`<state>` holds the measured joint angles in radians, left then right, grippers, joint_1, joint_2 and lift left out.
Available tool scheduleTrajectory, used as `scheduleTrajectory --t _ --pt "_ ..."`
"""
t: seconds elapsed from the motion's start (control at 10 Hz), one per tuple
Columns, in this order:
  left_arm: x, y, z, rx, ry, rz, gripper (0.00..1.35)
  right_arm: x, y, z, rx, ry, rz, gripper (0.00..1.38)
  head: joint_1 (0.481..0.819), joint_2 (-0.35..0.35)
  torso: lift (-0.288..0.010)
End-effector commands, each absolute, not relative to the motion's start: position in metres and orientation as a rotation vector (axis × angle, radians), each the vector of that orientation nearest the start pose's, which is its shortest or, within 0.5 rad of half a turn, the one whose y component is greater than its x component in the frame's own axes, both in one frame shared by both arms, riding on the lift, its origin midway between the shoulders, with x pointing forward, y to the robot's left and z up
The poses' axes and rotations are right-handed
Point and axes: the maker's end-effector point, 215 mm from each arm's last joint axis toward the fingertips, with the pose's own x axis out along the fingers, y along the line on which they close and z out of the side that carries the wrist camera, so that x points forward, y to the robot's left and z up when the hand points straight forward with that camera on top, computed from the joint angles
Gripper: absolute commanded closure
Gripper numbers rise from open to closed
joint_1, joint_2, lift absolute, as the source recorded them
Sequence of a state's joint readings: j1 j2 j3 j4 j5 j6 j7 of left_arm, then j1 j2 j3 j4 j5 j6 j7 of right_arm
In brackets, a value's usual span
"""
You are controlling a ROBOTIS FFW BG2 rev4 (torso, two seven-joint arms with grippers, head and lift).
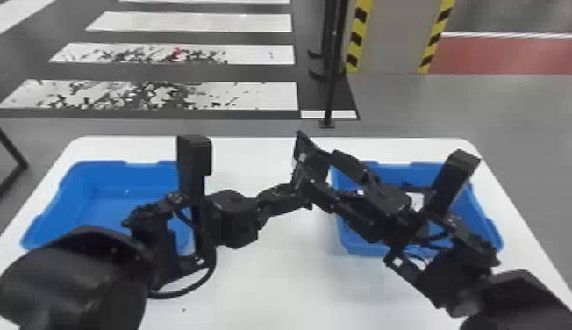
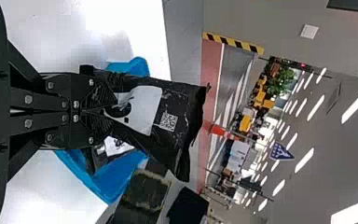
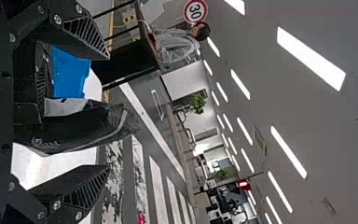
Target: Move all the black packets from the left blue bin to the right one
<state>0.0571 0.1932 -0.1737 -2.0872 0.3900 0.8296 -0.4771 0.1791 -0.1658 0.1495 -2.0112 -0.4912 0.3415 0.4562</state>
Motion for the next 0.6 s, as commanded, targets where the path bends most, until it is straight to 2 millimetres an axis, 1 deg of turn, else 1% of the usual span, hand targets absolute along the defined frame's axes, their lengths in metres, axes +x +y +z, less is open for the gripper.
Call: scheduleTrajectory --t 0.0,0.1,0.2,0.3,0.5 --pt "0.4638 0.0178 -0.3218 -0.208 0.405 -0.859 1.21 0.4825 -0.0463 -0.2715 0.357 0.068 0.765 0.37 0.695 -0.027 -0.140" --pt "0.4641 0.0185 -0.3214 -0.210 0.404 -0.858 1.21 0.4811 -0.0426 -0.2810 0.372 0.100 0.772 0.96 0.695 -0.032 -0.140" --pt "0.4631 0.0181 -0.3223 -0.212 0.407 -0.859 1.21 0.4807 -0.0431 -0.2809 0.392 0.099 0.772 1.30 0.695 -0.032 -0.140" --pt "0.4638 0.0188 -0.3212 -0.214 0.403 -0.858 1.21 0.4803 -0.0435 -0.2804 0.401 0.095 0.771 1.28 0.695 -0.030 -0.140" --pt "0.4636 0.0183 -0.3190 -0.224 0.393 -0.859 1.21 0.4811 -0.0441 -0.2756 0.427 0.078 0.771 1.28 0.695 -0.030 -0.140"
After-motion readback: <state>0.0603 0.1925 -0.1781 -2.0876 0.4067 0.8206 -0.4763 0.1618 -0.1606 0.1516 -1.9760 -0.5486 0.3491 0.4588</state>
